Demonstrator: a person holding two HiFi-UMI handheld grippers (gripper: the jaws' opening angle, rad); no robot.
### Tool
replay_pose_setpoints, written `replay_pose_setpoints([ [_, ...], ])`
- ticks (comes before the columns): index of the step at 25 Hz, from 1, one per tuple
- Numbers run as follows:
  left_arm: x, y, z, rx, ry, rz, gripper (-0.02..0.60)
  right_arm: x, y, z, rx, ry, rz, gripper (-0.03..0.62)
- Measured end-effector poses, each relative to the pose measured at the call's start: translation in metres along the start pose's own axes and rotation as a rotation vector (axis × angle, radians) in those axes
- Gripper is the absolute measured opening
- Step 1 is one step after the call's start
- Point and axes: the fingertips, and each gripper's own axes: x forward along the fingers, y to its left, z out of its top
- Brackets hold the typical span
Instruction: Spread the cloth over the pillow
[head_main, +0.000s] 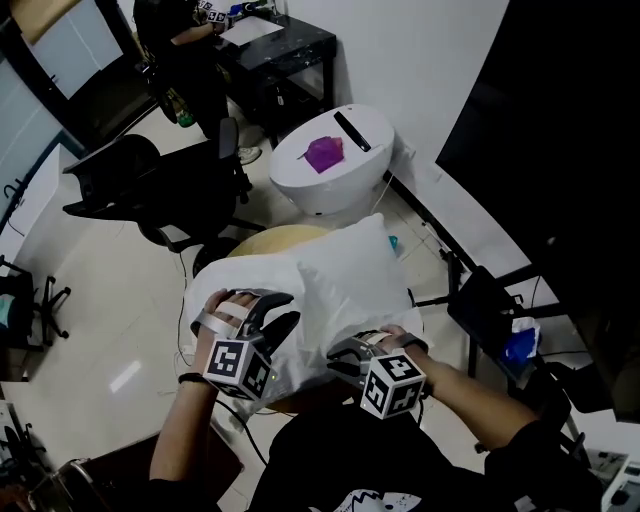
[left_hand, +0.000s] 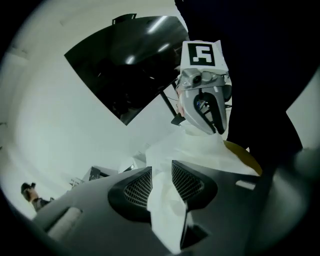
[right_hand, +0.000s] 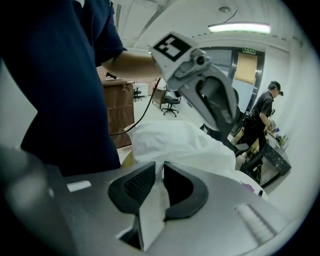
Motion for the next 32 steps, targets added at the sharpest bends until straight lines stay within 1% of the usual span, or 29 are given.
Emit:
replay_pose_setpoints([
  [3,0.036,0.002,0.022,0.089,-0.006,-0.114,0.114,0.005,0.011,0.002,0.004,-0.003,-0.010,0.064],
  [6,0.073,-0.006,0.043,0.163,-0.015,-0.237,0.114,0.006,0.020,-0.001,0.021,0.000,-0.014,0.064],
  [10,0.110,-0.030,0.056,0.275,0.013,-0.389,0.115,0.002,0.033,-0.009,0.069,-0.005,-0.021,0.064],
  [15,0.137,-0.067,0.065,0.406,0.037,-0.569,0.118,-0.005,0.044,-0.026,0.164,-0.030,-0.045,0.064],
  [18,0.145,-0.086,0.068,0.461,0.040,-0.667,0.169,-0.007,0.048,-0.033,0.202,-0.043,-0.062,0.064],
  [19,0.148,-0.090,0.071,0.475,0.040,-0.684,0.181,-0.007,0.049,-0.035,0.211,-0.046,-0.067,0.064],
  [22,0.158,-0.100,0.076,0.507,0.044,-0.709,0.183,-0.006,0.053,-0.040,0.230,-0.056,-0.071,0.064],
  [25,0.169,-0.114,0.066,0.544,0.094,-0.739,0.183,-0.006,0.057,-0.043,0.243,-0.062,-0.072,0.064],
  [27,0.174,-0.118,0.061,0.549,0.112,-0.738,0.179,-0.007,0.058,-0.045,0.257,-0.065,-0.080,0.064],
  [29,0.175,-0.120,0.060,0.544,0.112,-0.732,0.163,-0.009,0.057,-0.048,0.278,-0.073,-0.088,0.064],
  [32,0.167,-0.119,0.059,0.559,0.119,-0.736,0.098,-0.013,0.057,-0.053,0.299,-0.080,-0.100,0.064],
])
